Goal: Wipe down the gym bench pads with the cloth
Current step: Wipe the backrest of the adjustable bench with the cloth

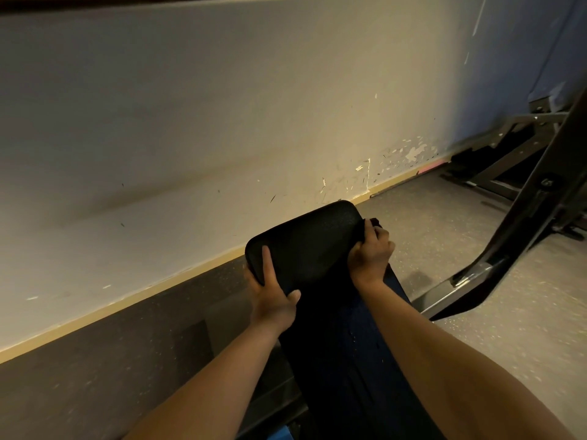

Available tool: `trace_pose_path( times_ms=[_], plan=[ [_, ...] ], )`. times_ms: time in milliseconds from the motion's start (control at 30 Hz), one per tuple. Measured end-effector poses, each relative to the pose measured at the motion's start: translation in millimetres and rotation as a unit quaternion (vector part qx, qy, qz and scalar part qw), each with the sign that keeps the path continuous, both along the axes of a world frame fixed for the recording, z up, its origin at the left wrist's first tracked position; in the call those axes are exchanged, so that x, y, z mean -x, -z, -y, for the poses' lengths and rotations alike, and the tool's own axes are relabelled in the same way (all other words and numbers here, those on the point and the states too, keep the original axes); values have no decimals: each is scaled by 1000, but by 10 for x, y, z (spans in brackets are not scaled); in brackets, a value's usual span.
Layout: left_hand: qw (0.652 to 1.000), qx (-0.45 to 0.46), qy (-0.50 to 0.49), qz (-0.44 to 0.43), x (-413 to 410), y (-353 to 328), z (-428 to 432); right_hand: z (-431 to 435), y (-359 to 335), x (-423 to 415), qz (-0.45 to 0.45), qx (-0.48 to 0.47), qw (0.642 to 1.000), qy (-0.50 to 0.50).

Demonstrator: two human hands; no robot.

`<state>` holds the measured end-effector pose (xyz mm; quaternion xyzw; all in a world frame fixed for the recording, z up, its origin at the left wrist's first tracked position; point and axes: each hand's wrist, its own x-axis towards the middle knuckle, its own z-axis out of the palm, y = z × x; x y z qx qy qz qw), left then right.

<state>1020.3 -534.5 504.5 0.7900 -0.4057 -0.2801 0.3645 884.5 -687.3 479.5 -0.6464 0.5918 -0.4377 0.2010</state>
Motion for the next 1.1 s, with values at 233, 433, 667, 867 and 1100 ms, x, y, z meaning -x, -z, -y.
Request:
trace_pose_path(
  times_ms=[233, 433, 667, 867, 1100],
  plan=[
    [1000, 7, 10, 17, -37, 56, 27, -505, -120, -707, -91, 125, 964, -217],
    [999, 12, 28, 19, -121, 102, 12, -531, 111, -292, -207, 169, 935, -233],
    [1000, -11, 15, 9, -34, 16, -23, -386, 409, 345, -2, 7, 999, 35],
    [1000, 3, 17, 5, -53, 52, 3, -351, 3, -303, 14, 12, 999, -27],
    [997, 70, -28, 25, -81, 143, 72, -530, -213, -785, -186, 165, 934, -257]
  ],
)
